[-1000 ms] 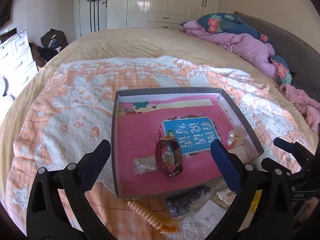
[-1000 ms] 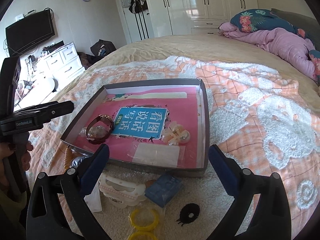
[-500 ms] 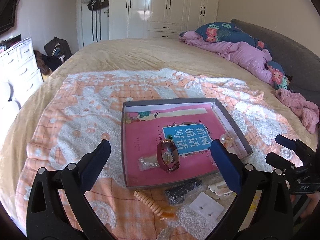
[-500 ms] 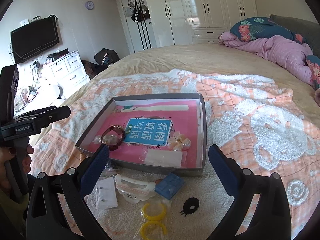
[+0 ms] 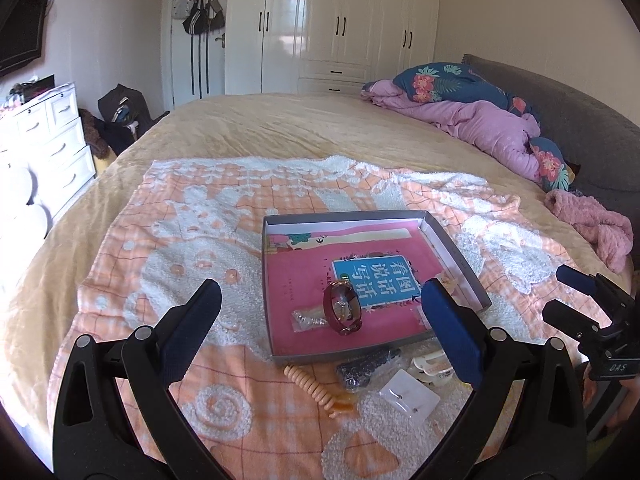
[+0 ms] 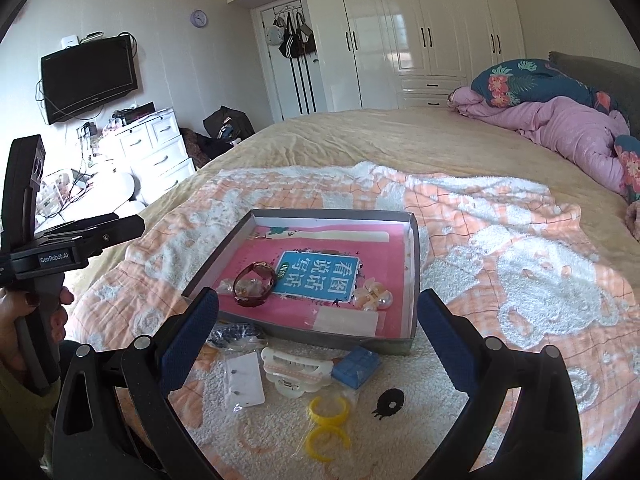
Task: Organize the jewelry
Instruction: 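Pull both grippers back from the gray box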
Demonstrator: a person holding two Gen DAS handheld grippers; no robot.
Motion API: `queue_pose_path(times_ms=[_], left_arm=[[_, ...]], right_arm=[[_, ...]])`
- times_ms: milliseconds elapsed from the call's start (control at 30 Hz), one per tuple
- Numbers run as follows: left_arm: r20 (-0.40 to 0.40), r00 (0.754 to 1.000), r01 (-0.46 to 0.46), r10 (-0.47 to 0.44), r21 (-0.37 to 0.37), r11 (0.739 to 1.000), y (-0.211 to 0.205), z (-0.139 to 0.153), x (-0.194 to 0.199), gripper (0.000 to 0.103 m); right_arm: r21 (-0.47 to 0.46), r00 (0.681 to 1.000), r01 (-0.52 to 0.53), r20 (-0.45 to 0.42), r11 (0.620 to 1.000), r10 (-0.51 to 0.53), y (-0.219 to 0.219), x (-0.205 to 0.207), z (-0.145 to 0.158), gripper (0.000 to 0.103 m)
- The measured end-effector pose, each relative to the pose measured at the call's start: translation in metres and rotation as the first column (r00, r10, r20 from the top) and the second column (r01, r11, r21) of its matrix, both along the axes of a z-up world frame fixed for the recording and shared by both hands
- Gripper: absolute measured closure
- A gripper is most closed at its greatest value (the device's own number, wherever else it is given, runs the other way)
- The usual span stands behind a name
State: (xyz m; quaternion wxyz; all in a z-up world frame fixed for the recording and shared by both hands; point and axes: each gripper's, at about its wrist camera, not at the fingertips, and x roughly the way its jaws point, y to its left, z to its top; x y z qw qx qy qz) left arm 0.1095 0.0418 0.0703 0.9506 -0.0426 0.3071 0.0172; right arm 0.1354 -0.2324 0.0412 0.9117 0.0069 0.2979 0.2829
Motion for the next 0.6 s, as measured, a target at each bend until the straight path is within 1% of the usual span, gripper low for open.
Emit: queue_pose_path(times_ms=[267,600], left_arm=[[-0.005,1.000,-0.002,0.002,0.005,1.000,0.004,-0.002,-0.018,0.009],[-0.044,0.999,-0.006,0.005,-0.019,1.000,0.008,-0.020,-0.035,0.009]], right_arm=[[-0.021,1.000,-0.013,0.012,1.000,0.013,-0.003,-0.018,0.005,0.004],[-0.056,0.999,-0.027,-0.020,0.998,0.026,-0.004,-0.036,-0.009,0.004]])
